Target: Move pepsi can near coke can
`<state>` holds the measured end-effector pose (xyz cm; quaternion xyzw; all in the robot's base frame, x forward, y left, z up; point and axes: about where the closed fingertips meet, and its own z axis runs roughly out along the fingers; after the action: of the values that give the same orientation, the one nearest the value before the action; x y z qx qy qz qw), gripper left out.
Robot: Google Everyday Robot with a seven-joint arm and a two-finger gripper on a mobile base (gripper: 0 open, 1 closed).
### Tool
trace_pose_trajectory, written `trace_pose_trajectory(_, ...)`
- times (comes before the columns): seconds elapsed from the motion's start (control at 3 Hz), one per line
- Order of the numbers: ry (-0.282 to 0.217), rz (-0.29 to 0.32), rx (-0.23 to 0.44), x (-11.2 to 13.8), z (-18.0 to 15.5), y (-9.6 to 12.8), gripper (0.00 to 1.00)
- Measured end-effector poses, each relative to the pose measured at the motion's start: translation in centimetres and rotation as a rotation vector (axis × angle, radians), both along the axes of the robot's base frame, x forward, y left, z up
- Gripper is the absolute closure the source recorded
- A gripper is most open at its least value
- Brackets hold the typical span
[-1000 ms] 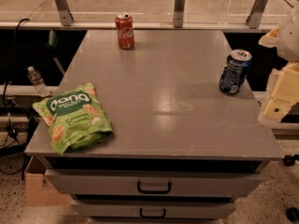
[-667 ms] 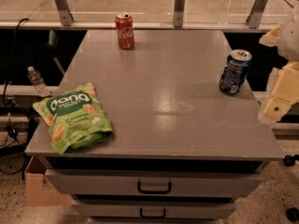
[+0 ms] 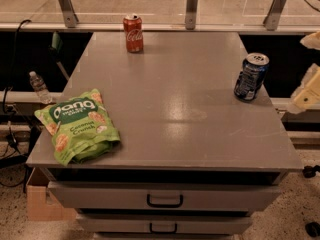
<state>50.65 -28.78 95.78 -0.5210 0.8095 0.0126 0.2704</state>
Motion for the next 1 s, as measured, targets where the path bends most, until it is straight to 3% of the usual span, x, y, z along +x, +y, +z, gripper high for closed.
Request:
trace_pose_trajectory(0.33, 0.005, -0.011, 0.153, 3.1, -3.3, -0.9, 0.00)
trace_pose_trajectory(1.0, -0.038, -0.016, 0.377, 9.8, -6.9, -1.0, 0.00)
